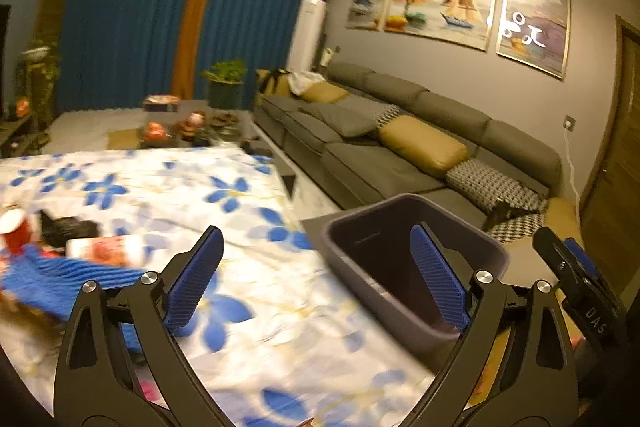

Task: Collect trash
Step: 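Move both tools back toward the remaining trash on the bed, then grasp the pink bag with the left tool while the right tool grasps the black bag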

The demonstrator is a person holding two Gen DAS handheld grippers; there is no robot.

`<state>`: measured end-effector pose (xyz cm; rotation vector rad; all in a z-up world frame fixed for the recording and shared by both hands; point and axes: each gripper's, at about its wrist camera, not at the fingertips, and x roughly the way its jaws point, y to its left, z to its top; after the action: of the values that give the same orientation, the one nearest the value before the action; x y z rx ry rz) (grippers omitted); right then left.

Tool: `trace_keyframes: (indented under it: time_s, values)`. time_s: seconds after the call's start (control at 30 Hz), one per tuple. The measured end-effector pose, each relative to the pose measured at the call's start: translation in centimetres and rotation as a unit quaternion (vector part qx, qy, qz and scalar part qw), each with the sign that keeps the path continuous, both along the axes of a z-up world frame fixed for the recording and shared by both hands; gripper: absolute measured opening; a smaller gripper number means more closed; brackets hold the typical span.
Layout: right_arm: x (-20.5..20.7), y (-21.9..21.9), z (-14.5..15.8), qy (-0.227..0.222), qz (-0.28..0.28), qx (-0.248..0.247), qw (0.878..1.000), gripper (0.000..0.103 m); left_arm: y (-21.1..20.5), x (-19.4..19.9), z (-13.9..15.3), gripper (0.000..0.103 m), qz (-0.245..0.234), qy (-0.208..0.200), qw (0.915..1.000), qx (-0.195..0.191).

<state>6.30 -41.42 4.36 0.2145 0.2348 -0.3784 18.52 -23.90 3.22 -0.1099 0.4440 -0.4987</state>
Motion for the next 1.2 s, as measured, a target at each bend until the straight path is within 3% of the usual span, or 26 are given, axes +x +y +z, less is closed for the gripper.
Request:
trace_keyframes:
  time_s: [0.3, 0.7, 0.9, 1.2]
  values:
    - [-2.3, 3.9, 0.1, -0.001, 0.03, -0.016, 0.999, 0.089, 7.7, -5.3, -0.7, 0.095, 0.065, -0.029, 0.997, 0.03]
    - [-2.3, 11.3, -2.0, 0.027, 0.111, -0.018, 0.993, 0.09, 17.4, -9.0, -4.8, 0.095, 0.115, -0.008, 0.9916, 0.058]
    - [-1.8, 13.9, -2.9, 0.037, 0.137, -0.019, 0.99, 0.09, 17.4, -8.7, -6.2, 0.094, 0.098, 0.015, 0.9929, 0.066]
    - [-0.8, 14.5, -3.5, 0.051, 0.143, -0.017, 0.988, 0.09, 15.3, -5.2, -8.6, 0.07, 0.056, 0.082, 0.9914, 0.086]
